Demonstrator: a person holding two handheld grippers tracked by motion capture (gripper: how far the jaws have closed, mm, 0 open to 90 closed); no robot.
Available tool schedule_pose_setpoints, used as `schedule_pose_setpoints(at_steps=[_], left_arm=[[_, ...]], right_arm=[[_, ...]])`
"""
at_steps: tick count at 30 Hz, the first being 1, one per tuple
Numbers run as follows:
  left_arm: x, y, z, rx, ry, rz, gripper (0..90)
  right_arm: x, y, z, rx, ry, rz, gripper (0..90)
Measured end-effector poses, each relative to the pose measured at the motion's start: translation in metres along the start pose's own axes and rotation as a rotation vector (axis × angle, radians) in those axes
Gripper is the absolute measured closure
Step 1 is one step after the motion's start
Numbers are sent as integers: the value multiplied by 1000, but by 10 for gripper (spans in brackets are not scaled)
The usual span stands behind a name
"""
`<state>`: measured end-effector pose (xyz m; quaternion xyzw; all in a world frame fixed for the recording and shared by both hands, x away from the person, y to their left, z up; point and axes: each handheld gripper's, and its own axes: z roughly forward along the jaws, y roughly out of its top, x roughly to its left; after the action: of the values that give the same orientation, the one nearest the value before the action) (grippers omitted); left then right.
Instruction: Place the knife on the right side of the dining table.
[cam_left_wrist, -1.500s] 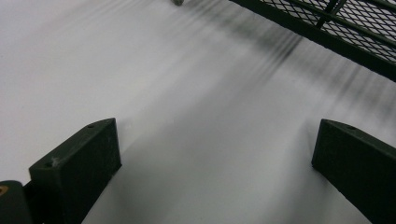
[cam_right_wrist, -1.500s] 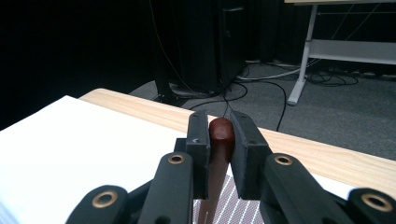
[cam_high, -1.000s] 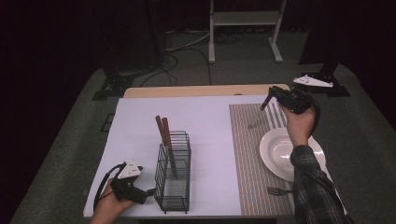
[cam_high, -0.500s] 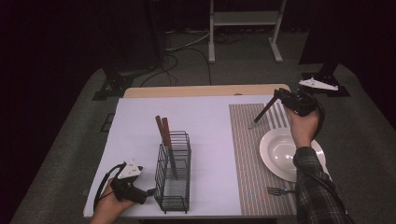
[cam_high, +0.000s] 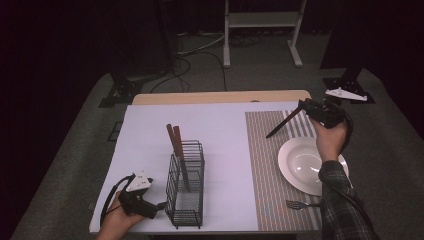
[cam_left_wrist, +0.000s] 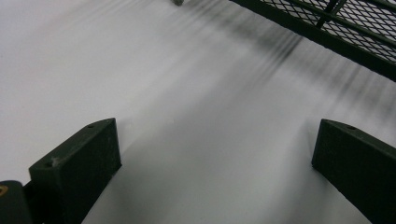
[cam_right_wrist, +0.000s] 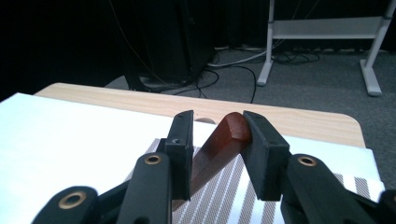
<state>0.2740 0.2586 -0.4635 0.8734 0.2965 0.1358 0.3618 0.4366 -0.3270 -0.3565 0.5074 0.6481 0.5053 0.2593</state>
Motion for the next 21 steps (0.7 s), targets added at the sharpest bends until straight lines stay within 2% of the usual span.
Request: schedule_pose_setpoints(at_steps=[9, 21], left_arm=[[0, 0, 0, 1, 0, 1, 0], [0, 0, 0, 1, 0, 0, 0]], right_arm=[[-9, -8, -3, 25, -26, 7, 607], [-24, -22, -6, 52, -52, 47, 569]])
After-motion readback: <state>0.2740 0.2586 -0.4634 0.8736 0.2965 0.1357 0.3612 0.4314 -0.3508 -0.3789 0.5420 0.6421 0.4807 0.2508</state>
